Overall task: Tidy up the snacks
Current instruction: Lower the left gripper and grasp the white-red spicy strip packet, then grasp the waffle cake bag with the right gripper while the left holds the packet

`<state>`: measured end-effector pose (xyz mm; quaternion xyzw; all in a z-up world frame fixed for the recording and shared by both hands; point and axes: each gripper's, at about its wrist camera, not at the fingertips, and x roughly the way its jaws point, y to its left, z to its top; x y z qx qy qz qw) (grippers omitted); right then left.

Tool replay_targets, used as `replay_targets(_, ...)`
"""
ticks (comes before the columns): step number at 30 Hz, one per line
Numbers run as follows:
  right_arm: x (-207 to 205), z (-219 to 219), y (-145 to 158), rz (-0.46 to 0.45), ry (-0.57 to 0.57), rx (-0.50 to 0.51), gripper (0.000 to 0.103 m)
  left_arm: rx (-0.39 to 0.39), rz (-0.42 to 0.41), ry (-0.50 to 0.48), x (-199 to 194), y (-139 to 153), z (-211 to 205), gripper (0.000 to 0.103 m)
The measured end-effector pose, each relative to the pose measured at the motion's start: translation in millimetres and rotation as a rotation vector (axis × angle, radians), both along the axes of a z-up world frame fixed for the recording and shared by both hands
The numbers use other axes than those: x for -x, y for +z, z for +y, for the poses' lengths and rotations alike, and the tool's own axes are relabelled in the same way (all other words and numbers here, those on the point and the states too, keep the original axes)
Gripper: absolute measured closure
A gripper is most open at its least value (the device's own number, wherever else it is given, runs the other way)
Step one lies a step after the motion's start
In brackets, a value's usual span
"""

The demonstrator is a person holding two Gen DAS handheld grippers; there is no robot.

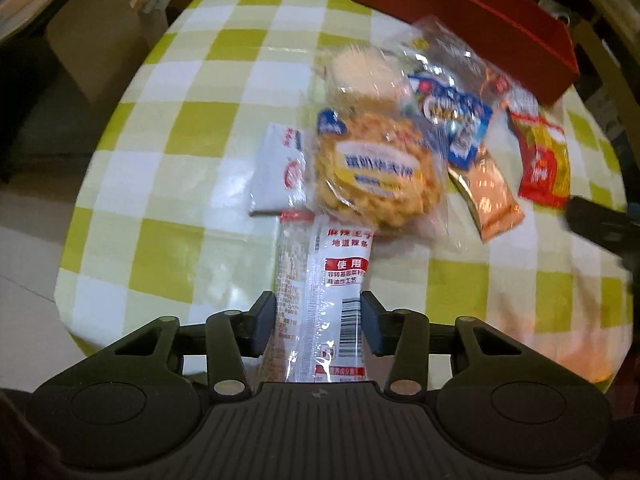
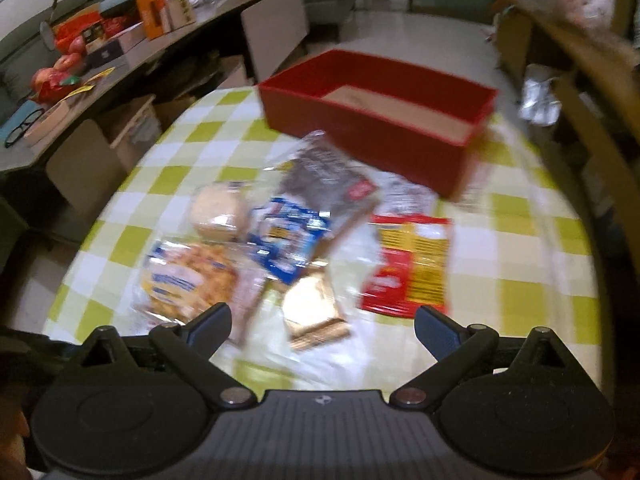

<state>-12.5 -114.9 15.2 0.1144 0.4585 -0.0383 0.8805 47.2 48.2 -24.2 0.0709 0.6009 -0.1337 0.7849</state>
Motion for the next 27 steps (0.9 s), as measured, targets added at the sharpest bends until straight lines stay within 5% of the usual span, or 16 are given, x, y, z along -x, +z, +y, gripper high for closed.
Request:
replay_targets(3, -23.9, 17.3, 3.1, 0.009, 0.092, -0.014, 0.000, 0.020, -0.010, -0.005, -6.6, 0.7, 0.3, 0.051)
replay_targets(11, -80.2, 45.1, -23.9, 0.116, 0.100, -0.095, 0.000, 0.067, -0.011, 0.017, -25.9, 5.1, 15.2, 0.052)
replay_targets(19, -105.0, 67.3, -61.6, 0.258, 0.109, -0.191, 0.000, 0.026, 0.069, -0.005, -29.8, -27.6, 18.3, 0.052)
replay_targets(27, -105.1, 76.2, -71.3, 0.233, 0.135, -0.120, 0.000, -0.005, 0.095, 0.024, -33.8, -44.5, 25.1, 0.040)
